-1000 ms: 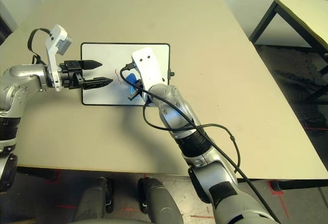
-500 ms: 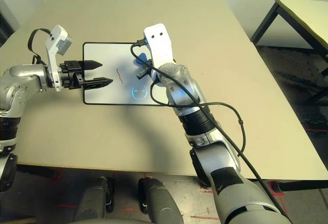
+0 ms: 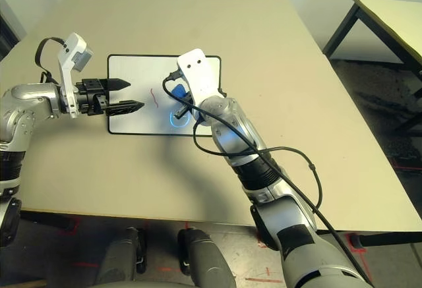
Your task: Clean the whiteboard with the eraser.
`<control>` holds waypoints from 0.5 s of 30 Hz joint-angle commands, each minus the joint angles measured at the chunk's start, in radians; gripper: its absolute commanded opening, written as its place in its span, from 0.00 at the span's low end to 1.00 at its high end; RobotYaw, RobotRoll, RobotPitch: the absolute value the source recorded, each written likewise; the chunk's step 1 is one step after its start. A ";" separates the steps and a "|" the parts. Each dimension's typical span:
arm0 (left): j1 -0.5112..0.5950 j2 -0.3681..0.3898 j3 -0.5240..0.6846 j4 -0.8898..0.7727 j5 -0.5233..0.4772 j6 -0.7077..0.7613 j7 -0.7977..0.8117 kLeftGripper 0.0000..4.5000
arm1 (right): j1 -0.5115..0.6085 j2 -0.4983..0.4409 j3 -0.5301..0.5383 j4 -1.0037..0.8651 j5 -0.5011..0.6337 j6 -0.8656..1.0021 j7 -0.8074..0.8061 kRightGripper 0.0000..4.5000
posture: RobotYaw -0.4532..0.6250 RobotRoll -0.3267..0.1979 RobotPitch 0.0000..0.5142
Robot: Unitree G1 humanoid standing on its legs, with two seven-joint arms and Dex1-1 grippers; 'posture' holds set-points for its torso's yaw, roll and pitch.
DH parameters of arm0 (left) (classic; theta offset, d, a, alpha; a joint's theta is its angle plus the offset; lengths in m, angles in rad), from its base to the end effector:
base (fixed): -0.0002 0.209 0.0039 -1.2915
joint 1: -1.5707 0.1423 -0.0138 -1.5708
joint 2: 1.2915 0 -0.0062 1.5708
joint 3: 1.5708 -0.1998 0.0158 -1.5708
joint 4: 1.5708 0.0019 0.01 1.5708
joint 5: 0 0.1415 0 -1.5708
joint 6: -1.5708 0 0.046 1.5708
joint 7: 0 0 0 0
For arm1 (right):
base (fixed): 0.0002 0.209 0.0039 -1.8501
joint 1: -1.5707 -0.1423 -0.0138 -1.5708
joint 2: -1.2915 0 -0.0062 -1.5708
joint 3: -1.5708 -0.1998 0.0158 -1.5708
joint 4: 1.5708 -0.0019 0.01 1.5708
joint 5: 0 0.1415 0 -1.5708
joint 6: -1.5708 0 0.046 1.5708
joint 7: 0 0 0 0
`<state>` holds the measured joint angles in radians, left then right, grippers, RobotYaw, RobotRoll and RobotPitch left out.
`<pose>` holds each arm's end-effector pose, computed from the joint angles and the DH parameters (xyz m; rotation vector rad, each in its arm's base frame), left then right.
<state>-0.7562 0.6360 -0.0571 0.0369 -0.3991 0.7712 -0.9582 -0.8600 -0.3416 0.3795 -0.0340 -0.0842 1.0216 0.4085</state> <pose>0.3117 0.2201 0.2175 0.2185 0.2051 -0.9984 0.3131 -0.1078 0.1988 -0.6314 0.2728 0.4876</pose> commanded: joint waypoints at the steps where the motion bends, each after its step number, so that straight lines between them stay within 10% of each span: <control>1: 0.014 0.014 -0.012 -0.013 0.003 0.004 -0.010 1.00 | -0.040 -0.010 -0.042 0.089 -0.025 -0.034 -0.026 0.09 | 0.44 0.62 0.24; 15: 0.041 0.107 -0.007 0.046 0.048 -0.011 -0.019 1.00 | 0.058 0.037 0.175 -0.060 -0.023 0.025 0.071 0.09 | 0.46 0.62 0.23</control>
<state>-0.7282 0.7357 -0.0585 0.0829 -0.3562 0.7600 -0.9728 -0.8328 -0.2988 0.4989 -0.0926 -0.0988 1.0236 0.4576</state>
